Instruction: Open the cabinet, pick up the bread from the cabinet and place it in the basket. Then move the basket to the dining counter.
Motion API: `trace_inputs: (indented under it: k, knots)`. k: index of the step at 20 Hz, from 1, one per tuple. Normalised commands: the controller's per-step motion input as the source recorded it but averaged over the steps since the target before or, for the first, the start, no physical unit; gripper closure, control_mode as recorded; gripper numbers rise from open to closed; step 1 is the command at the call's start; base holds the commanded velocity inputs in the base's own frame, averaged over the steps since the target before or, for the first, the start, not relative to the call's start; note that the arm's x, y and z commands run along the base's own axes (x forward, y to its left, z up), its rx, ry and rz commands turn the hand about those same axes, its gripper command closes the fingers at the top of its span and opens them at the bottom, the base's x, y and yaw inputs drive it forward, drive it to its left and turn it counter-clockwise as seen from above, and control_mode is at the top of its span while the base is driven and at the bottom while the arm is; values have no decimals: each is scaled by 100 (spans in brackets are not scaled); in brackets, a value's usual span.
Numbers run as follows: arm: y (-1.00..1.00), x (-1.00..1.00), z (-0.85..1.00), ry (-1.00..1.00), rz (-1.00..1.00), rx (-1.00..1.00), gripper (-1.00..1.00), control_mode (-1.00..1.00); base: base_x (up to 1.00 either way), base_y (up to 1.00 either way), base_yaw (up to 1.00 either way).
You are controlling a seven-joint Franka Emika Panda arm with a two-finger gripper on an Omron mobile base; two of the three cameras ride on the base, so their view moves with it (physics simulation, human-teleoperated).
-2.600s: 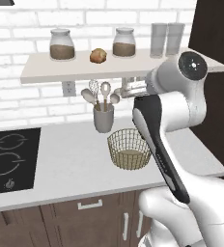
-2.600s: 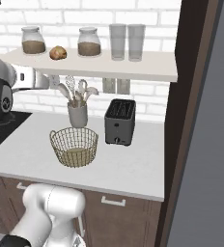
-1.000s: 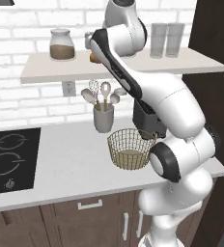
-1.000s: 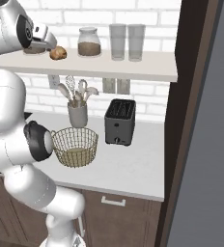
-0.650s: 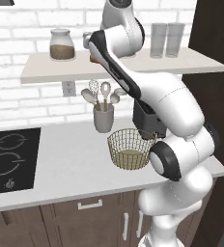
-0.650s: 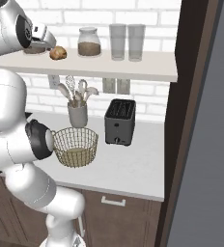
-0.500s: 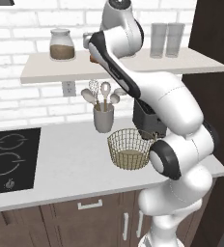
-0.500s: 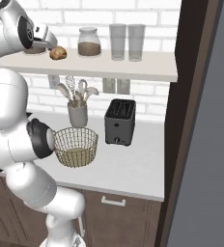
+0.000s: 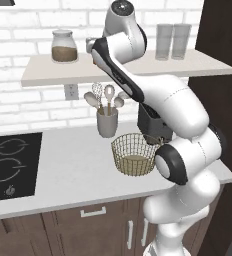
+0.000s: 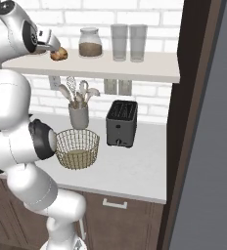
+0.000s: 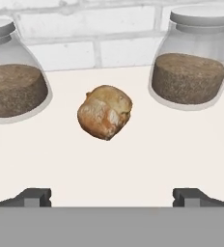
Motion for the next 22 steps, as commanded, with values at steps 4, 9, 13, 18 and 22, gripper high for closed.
trace_inputs:
  k: [4, 9, 13, 18, 22]
  knots:
    - [-1, 5, -1, 0, 0, 0, -100, -100, 0, 0, 0]
    - [0, 22, -9, 1, 0, 0, -100, -100, 0, 0, 0]
    - [0, 38, 0, 2, -3, 0, -100, -100, 0, 0, 0]
    - [1, 16, 0, 0, -10, 0, -100, -100, 0, 0, 0]
    - [6, 3, 0, 0, -18, 0, -100, -100, 0, 0, 0]
